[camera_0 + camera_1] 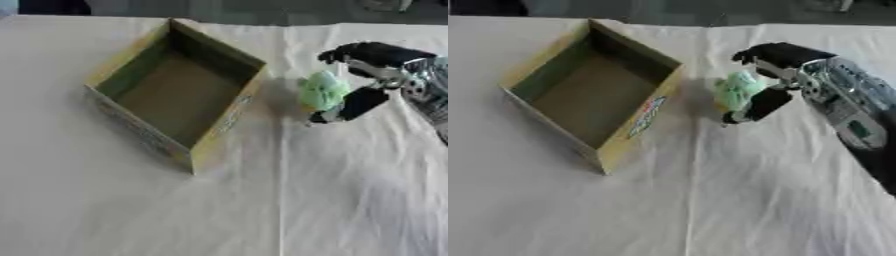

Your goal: Pick up objects on the table and place them in the box.

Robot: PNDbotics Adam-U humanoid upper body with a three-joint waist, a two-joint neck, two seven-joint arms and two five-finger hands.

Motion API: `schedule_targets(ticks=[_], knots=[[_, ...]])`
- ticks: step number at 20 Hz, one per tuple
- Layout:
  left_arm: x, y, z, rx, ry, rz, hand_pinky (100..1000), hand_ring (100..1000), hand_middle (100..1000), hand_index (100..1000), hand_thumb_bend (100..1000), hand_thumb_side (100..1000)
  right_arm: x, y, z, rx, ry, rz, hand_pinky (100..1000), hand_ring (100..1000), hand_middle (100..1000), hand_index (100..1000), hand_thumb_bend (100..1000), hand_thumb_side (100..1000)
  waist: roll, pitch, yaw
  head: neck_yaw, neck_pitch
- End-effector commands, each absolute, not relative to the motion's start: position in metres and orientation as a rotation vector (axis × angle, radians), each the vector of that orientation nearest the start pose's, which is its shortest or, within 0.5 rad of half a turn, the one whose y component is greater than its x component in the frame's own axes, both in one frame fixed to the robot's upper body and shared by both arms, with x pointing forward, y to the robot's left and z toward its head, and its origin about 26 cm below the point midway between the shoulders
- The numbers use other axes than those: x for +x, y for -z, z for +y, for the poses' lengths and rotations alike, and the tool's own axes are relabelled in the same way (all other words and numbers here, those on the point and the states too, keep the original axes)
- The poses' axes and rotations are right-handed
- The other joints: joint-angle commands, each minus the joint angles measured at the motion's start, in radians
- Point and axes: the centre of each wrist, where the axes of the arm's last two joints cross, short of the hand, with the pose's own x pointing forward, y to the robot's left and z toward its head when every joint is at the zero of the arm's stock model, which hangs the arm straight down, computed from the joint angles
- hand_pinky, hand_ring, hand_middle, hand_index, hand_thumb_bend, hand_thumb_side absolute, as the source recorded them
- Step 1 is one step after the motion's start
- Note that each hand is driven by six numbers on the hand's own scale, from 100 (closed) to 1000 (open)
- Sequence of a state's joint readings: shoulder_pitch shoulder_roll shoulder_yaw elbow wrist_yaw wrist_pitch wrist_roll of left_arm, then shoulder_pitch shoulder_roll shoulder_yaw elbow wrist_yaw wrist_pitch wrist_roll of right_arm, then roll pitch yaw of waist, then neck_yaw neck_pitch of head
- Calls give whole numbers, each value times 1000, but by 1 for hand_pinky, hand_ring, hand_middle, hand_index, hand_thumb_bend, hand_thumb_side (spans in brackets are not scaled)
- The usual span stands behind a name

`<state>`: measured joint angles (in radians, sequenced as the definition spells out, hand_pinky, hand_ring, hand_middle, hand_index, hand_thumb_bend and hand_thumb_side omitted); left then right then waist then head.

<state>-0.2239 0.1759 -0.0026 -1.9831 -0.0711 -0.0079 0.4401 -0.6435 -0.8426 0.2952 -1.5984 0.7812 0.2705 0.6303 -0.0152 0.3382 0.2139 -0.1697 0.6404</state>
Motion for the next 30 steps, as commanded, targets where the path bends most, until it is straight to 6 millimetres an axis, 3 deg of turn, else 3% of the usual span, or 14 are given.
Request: schedule_targets(ticks=[1,7,13,18,21,26,30], knots=[[293,-170,243,367,-212,-2253,305,570,677,784,100,714,381,-252,-316,-1117,-1457,-1038,894,929,880,1000,611,513,2,-17,1,-2,-7],[293,-170,243,365,-212,-2251,305,570,677,783,100,712,392,-242,-321,-1121,-1458,-995,886,921,860,1000,585,514,3,-15,3,-2,-6],[293,-171,243,364,-212,-2252,305,571,676,783,100,712,397,-236,-323,-1136,-1439,-995,872,903,829,993,469,530,2,-13,6,0,-7],[293,-171,242,363,-212,-2252,305,571,676,783,100,712,397,-233,-322,-1172,-1404,-1026,857,887,808,943,238,545,2,-13,5,1,-7],[293,-170,243,364,-211,-2251,305,571,677,783,100,713,397,-234,-321,-1185,-1384,-1044,856,884,811,934,106,507,2,-13,4,1,-7],[293,-170,243,366,-210,-2249,305,572,677,783,100,713,393,-241,-319,-1185,-1378,-1075,855,876,804,920,100,452,0,-13,2,4,-6],[293,-170,243,368,-211,-2246,305,571,676,783,100,712,384,-256,-314,-1220,-1358,-1132,842,854,762,866,100,347,-2,-15,-2,5,-6]])
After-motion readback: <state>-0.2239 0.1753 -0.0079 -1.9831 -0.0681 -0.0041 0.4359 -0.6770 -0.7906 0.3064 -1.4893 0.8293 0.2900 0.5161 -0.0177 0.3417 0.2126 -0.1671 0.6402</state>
